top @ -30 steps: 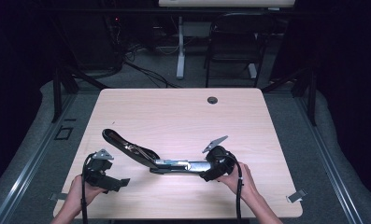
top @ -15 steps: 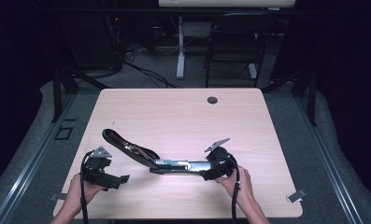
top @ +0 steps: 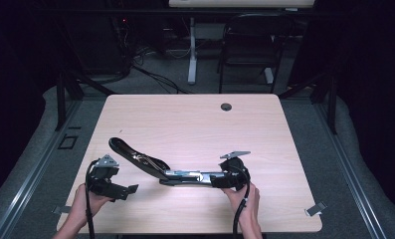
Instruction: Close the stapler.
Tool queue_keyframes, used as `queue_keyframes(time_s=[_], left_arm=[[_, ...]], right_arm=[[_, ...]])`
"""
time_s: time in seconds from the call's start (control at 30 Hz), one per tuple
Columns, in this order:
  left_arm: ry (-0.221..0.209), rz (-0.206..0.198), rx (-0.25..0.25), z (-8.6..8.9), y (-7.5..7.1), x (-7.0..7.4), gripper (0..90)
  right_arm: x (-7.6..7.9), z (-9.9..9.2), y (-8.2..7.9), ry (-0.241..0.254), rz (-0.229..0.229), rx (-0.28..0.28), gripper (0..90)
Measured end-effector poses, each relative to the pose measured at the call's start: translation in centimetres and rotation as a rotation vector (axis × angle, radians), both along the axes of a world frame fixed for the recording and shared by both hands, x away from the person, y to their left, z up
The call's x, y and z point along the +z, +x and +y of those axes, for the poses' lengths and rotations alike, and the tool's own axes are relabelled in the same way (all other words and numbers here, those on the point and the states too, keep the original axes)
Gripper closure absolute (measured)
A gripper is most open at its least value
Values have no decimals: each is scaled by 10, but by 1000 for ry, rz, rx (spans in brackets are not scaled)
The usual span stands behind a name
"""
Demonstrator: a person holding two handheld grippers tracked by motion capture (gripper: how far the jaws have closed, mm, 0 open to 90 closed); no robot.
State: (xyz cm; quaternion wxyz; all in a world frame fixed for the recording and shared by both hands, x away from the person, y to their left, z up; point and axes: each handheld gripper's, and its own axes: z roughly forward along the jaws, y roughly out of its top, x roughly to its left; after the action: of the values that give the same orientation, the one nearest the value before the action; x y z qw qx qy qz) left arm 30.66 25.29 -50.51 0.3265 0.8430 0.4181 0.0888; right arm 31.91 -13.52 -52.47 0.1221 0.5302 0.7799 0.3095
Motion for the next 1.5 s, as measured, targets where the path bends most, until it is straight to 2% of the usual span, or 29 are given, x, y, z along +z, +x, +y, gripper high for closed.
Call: queue_keyframes(time_s=[0.13, 0.2, 0.33, 0.43, 0.47, 0.57, 0.67, 0.77, 0.9, 1.03, 1.27, 1.5], left_arm=[[-8, -39, 31, 1, -2, 4, 11], [-19, -60, 50, 2, -2, 7, 23], [-41, -78, 81, 7, -1, 10, 120], [-34, -79, 113, 10, -1, 11, 215], [-43, -82, 134, 11, 0, 12, 271], [-52, -123, 189, 16, 4, 19, 380], [-94, -159, 231, 22, 11, 25, 520], [-105, -182, 239, 25, 17, 29, 645], [-122, -219, 236, 19, 21, 35, 770], [-113, -247, 212, 9, 22, 42, 829], [-108, -246, 216, 3, 23, 44, 872], [-103, -267, 211, -9, 21, 52, 889]], right_arm=[[-13, 4, -5, 19, -40, -6, 340], [-14, 7, -8, 24, -89, -6, 388], [1, 18, -14, 17, -194, 8, 525], [12, 27, -14, 21, -238, 45, 619], [14, 29, -13, 15, -244, 56, 648], [20, 35, -8, 14, -247, 80, 728], [24, 39, -5, 19, -254, 88, 798], [28, 41, -3, 33, -258, 86, 831], [36, 45, -3, 46, -277, 97, 846], [44, 51, -1, 57, -290, 110, 850], [52, 60, 3, 75, -303, 111, 853], [56, 67, 4, 84, -312, 124, 858]])
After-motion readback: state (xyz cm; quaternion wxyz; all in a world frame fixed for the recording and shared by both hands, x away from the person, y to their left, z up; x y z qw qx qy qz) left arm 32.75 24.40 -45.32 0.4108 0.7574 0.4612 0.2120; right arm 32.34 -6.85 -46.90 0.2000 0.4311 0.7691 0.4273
